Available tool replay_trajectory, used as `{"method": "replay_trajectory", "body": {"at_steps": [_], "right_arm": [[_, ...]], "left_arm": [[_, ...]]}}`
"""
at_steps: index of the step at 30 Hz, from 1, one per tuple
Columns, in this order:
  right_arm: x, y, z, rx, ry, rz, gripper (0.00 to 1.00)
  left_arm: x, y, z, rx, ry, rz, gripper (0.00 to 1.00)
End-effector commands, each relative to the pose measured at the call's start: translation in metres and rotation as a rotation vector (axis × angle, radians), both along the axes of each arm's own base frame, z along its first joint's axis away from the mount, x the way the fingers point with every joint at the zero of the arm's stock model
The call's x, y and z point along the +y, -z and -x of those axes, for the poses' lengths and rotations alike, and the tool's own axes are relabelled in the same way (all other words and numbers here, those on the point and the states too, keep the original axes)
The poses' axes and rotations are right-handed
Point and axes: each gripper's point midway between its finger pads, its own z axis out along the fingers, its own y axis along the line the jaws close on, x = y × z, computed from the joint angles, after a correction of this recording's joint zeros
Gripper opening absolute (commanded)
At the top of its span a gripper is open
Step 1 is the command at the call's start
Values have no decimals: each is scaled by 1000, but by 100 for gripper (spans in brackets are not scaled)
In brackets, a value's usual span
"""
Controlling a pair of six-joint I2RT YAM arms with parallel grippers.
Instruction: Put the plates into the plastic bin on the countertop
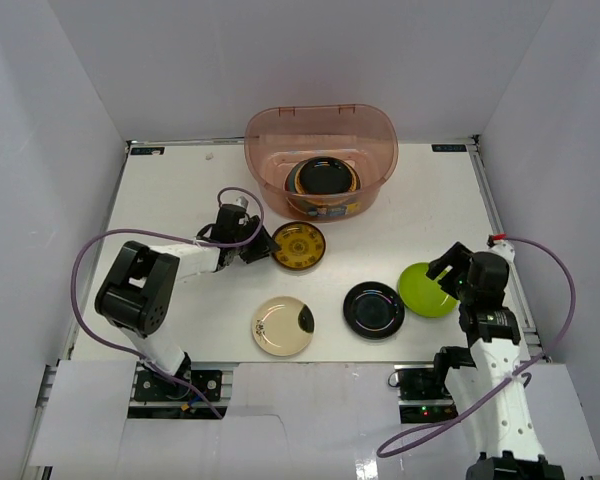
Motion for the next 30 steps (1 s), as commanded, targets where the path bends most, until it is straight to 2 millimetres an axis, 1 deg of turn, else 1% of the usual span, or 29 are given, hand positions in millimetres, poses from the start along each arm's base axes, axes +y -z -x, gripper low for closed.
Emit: {"method": "replay_trajectory", "body": {"at_steps": [1,2,4,7,8,10,11,12,13,14,15,16,17,18,19,21,22,23,24,25,26,27,28,29,30], "right_arm": [[-21,4,19,32,134,-14,78],[-23,7,22,40,156,-24,79],[-26,14,26,65,208,-51,79],[-43,30,32,138,305,-24,79],[-49,33,34,155,340,-22,79],[-59,45,38,208,392,-16,77],[-70,49,42,222,455,-12,76],[-73,52,42,233,476,-18,74],[-74,58,43,246,489,-28,73],[-74,60,43,242,492,-42,73],[-73,62,40,232,489,-54,73],[-69,72,43,253,484,-70,73],[-64,77,43,262,467,-96,73],[-60,80,37,240,443,-116,72],[-47,94,41,275,401,-165,72],[-37,108,44,302,395,-225,67],[-30,109,38,278,365,-260,64],[-26,117,42,289,370,-281,61],[-26,119,42,283,373,-288,50],[-29,119,39,261,392,-283,44],[-31,118,38,249,409,-286,30],[-35,113,35,228,421,-278,22],[-39,108,32,208,437,-267,17],[-42,97,25,176,440,-261,8],[-45,87,20,140,446,-259,8]], "left_arm": [[-10,-14,-15,-65,-10,59,52],[-10,-7,-15,-49,-10,55,52],[-12,-3,-16,-41,-4,62,52],[-11,3,-18,-35,-13,49,43],[-10,6,-18,-33,-15,40,37],[-8,8,-19,-34,-28,30,31],[-8,8,-20,-35,-30,27,26],[-6,10,-18,-31,-32,22,4],[-5,8,-18,-35,-38,22,0],[-2,5,-18,-45,-53,15,0],[2,8,-11,-40,-58,5,0],[5,-7,-10,-73,-64,16,0],[6,-14,-7,-87,-67,18,0],[10,-14,2,-82,-66,19,0],[9,-38,5,-135,-62,51,0],[10,-50,21,-146,-38,77,0],[9,-62,27,-166,-21,93,0],[8,-90,32,-231,-2,123,0],[5,-98,43,-231,32,130,0],[3,-114,48,-270,65,135,0],[2,-137,58,-317,91,154,0],[-2,-150,65,-338,117,159,0],[-4,-177,65,-393,131,170,0],[-3,-196,71,-423,136,178,0],[-4,-214,71,-455,141,189,0]]}}
